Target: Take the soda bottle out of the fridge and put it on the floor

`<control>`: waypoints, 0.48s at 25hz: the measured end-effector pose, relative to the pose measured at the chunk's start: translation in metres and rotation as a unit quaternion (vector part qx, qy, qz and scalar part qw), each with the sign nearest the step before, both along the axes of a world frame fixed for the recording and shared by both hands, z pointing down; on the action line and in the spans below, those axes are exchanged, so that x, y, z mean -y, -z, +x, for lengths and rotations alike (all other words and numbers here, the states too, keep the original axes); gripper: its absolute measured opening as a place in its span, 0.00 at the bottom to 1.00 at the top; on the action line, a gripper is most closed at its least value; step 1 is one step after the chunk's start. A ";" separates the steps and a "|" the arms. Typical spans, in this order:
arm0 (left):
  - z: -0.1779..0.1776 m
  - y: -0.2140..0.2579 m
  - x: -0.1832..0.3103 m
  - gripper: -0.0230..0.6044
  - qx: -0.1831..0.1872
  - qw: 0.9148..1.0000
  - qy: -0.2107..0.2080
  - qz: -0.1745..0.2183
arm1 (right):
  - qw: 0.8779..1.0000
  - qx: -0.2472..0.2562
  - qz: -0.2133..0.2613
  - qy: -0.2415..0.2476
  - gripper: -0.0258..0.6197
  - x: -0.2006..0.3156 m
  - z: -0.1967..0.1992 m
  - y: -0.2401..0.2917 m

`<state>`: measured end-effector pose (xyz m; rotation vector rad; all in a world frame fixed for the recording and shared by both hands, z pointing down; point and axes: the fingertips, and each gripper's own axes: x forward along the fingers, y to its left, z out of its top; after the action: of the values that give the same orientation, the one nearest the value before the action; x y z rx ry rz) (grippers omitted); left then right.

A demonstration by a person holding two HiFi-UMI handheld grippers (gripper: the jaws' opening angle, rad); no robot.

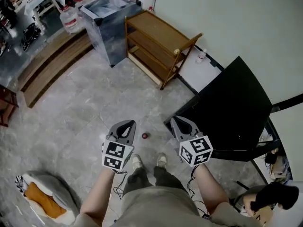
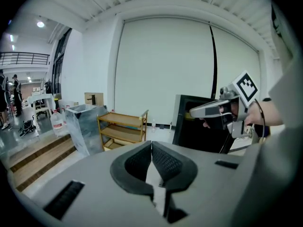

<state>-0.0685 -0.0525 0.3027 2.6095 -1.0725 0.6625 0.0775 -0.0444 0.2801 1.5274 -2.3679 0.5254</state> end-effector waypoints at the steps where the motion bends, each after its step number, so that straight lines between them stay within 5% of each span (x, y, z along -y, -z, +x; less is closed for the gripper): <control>1: -0.001 0.011 -0.002 0.05 -0.003 1.000 0.001 0.007 | 1.000 0.003 0.011 0.001 0.04 -0.002 -0.001 0.016; 12: -0.005 0.145 -0.028 0.05 -0.031 0.994 -0.004 0.106 | 0.989 -0.028 0.141 0.027 0.04 -0.045 -0.015 0.160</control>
<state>-0.0732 -0.0241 0.1582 2.7942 -1.1718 0.4897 0.0622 0.0007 0.1200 1.5615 -2.5144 0.1353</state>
